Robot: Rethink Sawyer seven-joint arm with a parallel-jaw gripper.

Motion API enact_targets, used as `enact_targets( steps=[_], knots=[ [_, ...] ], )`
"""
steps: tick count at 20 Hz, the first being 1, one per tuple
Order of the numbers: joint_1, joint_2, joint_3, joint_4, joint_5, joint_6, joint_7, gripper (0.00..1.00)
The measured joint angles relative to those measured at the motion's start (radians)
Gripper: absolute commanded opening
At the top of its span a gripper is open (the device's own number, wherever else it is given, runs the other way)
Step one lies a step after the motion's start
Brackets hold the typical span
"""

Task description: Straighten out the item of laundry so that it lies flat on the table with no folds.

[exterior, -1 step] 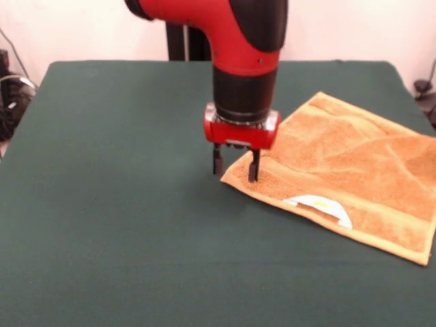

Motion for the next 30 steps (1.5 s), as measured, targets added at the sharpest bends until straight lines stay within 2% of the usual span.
enact_targets(
  steps=[4, 19, 20, 30],
  knots=[
    [0.01, 0.027, -0.002, -0.01, 0.02, -0.042, 0.0, 1.0],
    [0.042, 0.042, -0.039, -0.02, 0.084, -0.041, 0.0, 1.0],
    [0.056, 0.047, -0.049, -0.03, 0.085, -0.036, 0.0, 0.0],
    [0.078, 0.059, -0.058, -0.059, 0.09, -0.014, 0.0, 0.0]
  ],
)
